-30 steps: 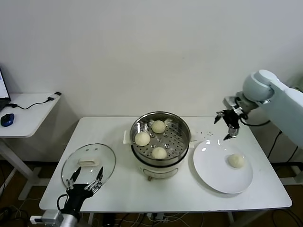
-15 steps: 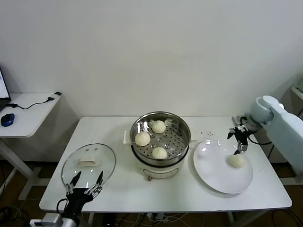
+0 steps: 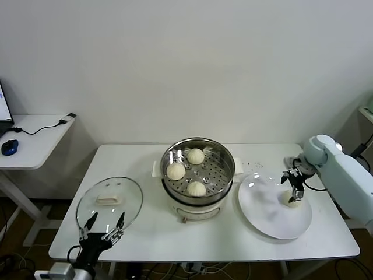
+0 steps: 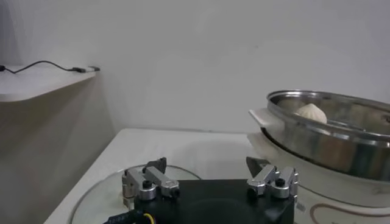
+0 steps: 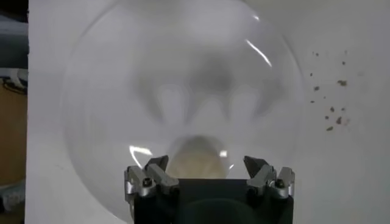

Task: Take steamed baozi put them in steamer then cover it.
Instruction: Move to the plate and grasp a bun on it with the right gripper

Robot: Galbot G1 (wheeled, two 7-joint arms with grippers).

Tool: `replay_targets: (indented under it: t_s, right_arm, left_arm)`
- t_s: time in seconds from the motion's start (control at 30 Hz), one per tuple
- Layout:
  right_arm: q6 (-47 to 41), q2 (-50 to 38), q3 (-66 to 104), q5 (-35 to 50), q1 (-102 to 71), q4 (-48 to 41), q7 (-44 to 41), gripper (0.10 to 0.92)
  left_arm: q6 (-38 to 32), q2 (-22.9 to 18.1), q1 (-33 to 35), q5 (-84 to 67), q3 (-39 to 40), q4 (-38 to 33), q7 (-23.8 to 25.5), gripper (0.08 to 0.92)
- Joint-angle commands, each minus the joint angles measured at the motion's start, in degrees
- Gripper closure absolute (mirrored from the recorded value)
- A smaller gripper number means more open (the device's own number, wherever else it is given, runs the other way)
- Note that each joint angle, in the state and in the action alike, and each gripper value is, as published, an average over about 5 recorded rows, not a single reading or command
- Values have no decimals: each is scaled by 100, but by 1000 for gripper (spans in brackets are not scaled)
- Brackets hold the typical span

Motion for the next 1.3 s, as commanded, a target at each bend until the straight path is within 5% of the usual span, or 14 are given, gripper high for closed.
replay_targets:
  t_s: [0.03, 1.07, 1.3]
  right_arm:
    - [140, 139, 184, -342, -176, -222, -14, 203]
    - [113, 215, 464, -597, -295, -501, 340, 206]
    - [5, 65, 378, -274, -231, -237, 309, 357]
  left_arm:
    - [7, 9, -2, 3, 12, 27, 8, 177]
    - [-4, -3, 6, 15, 25, 47, 5, 177]
    - [-11, 0, -12, 22, 38, 54, 0, 177]
